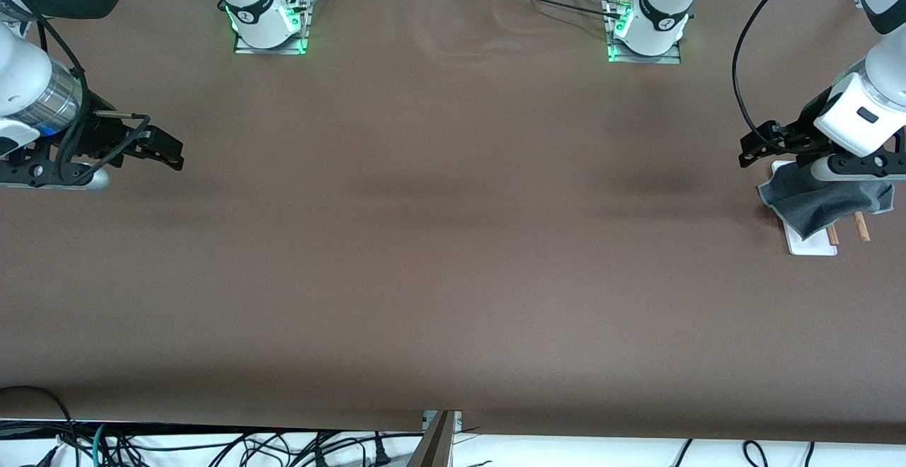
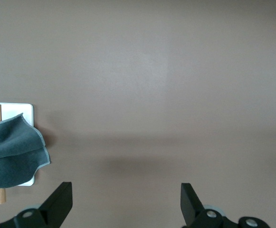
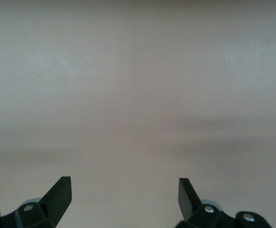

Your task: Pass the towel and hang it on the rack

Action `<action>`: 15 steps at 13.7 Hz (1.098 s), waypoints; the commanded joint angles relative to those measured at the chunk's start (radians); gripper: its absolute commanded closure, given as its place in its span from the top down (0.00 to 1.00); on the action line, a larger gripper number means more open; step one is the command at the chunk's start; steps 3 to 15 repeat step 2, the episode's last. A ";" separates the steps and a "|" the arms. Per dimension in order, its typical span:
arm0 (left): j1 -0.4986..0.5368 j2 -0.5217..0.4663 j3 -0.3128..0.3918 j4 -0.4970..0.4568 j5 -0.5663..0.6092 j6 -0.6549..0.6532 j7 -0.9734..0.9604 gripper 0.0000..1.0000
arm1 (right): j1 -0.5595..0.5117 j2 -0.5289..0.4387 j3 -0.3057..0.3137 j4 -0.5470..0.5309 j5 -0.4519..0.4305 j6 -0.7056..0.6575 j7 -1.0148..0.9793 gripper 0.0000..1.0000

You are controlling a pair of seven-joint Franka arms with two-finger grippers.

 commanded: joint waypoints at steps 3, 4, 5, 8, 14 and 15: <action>-0.020 -0.022 0.021 -0.024 -0.017 0.018 0.000 1.00 | 0.003 0.007 0.000 0.024 0.000 -0.018 0.010 0.99; -0.020 -0.022 0.021 -0.024 -0.017 0.018 0.000 1.00 | 0.003 0.007 0.000 0.024 0.000 -0.018 0.010 0.99; -0.020 -0.022 0.021 -0.024 -0.017 0.018 0.000 1.00 | 0.003 0.007 0.000 0.024 0.000 -0.018 0.010 0.99; -0.020 -0.022 0.021 -0.024 -0.017 0.018 0.000 1.00 | 0.003 0.007 0.000 0.024 0.000 -0.018 0.010 0.99; -0.020 -0.022 0.021 -0.024 -0.017 0.018 0.000 1.00 | 0.003 0.007 0.000 0.024 0.000 -0.018 0.010 0.99; -0.020 -0.022 0.021 -0.024 -0.017 0.018 0.000 1.00 | 0.003 0.007 0.000 0.024 0.000 -0.018 0.010 0.99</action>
